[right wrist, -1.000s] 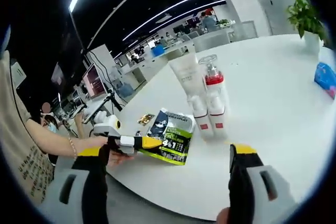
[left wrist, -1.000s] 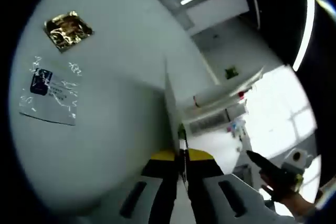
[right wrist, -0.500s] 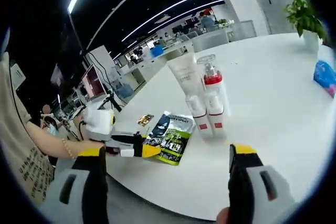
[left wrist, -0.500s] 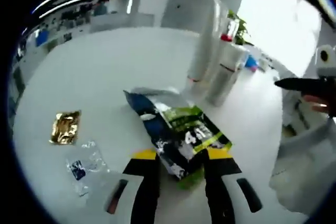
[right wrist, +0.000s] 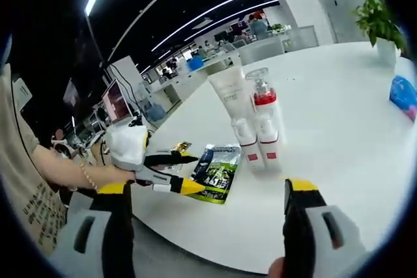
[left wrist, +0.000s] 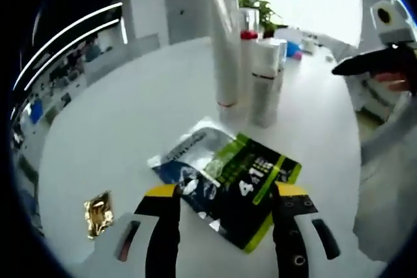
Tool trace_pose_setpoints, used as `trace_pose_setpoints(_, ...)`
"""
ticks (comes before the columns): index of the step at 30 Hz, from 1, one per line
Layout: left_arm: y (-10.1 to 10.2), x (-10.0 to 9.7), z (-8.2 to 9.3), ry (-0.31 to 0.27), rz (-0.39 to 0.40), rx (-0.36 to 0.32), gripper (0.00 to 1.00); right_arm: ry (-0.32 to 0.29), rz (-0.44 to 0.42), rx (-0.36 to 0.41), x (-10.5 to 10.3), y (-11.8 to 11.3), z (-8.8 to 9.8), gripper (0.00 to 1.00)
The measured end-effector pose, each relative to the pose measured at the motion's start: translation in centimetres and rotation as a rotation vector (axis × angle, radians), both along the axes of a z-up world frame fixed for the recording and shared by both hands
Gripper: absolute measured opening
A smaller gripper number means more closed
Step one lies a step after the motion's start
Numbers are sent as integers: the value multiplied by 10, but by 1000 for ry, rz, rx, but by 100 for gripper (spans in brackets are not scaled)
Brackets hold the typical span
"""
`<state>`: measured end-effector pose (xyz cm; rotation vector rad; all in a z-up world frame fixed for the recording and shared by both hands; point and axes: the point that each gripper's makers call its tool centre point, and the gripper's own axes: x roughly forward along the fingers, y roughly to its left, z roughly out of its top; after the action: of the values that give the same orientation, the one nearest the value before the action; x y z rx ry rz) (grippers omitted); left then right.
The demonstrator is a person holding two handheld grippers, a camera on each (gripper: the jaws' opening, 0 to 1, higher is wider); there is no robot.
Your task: Arrange the skincare products in the storage area until every visible bottle or jar stands upright without overlapping.
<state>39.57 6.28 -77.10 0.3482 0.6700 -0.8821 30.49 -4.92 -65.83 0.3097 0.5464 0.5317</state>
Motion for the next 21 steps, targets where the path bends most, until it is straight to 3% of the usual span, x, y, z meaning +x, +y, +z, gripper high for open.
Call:
trace_pose_setpoints(1,-2,-1,-4,29,-20,0,57,-1,-1,0,0,-1,0,97)
trace_pose_setpoints(6,-4,-5,-17,63,-57,50,61,-2,-6,1,1,-2,-1,97)
trace_pose_setpoints(11,-9,-3,-13,59,-10,24,61,-1,-10,1,1,-4,-1,97)
trace_pose_setpoints(21,-13,-1,-12,58,2,27,61,1,-7,-5,1,-4,-3,97)
